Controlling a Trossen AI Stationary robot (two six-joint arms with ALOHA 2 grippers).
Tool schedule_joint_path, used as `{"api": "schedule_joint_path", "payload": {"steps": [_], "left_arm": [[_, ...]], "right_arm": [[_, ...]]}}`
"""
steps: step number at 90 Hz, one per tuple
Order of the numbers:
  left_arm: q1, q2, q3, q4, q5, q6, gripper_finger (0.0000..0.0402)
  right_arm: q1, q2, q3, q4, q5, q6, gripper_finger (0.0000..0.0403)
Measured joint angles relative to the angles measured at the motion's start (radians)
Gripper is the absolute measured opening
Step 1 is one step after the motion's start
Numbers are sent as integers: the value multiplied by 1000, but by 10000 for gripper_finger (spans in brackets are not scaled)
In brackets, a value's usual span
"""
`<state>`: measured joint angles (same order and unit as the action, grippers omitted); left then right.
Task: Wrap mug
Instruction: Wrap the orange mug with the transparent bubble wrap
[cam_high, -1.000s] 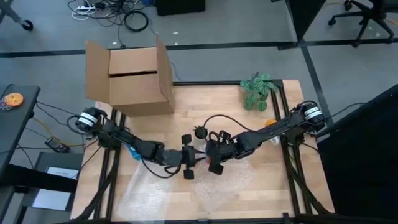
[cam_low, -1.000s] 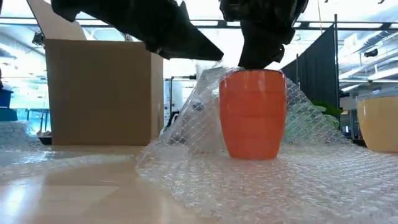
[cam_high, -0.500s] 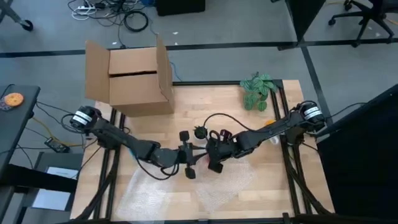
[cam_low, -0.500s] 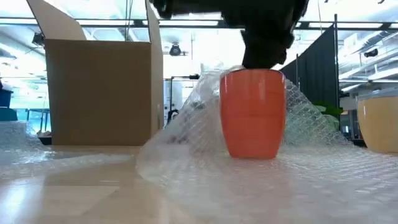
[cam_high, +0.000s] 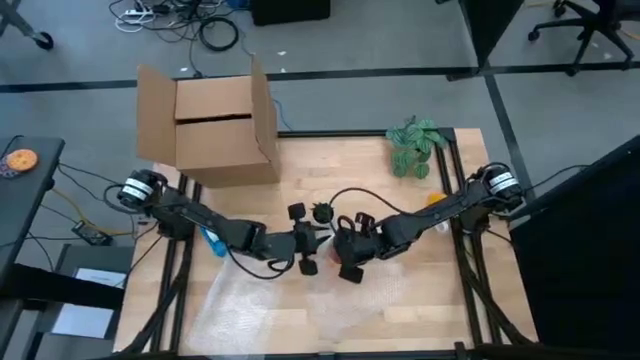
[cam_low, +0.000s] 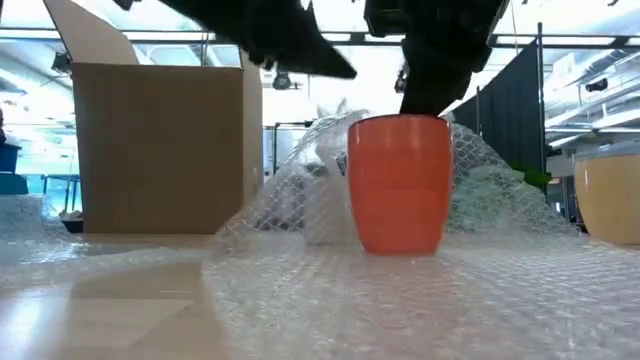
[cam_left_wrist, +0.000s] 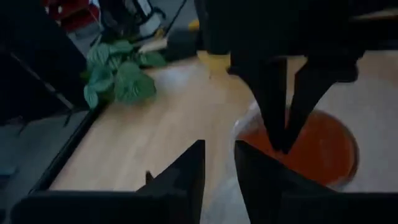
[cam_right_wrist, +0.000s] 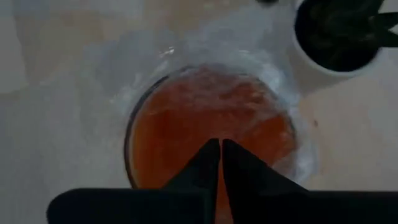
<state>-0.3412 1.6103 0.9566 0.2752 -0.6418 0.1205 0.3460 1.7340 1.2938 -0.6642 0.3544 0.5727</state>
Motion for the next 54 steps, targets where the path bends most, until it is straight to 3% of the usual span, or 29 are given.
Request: {"api": "schedule_joint_path", "payload": {"steps": [14, 22, 31, 54], "left_arm": [[66, 1, 0, -99, -17, 2, 73], [91, 3, -1, -101, 62, -20, 73], [89, -3, 2, -107, 141, -34, 73], [54, 0, 0, -249, 161, -88, 73]], "right_arm": [[0, 0, 0, 14, 3, 0, 0], [5, 0, 0, 14, 4, 0, 0], [5, 0, 0, 16, 8, -1, 0], [5, -1, 0, 56, 9, -26, 0]]}}
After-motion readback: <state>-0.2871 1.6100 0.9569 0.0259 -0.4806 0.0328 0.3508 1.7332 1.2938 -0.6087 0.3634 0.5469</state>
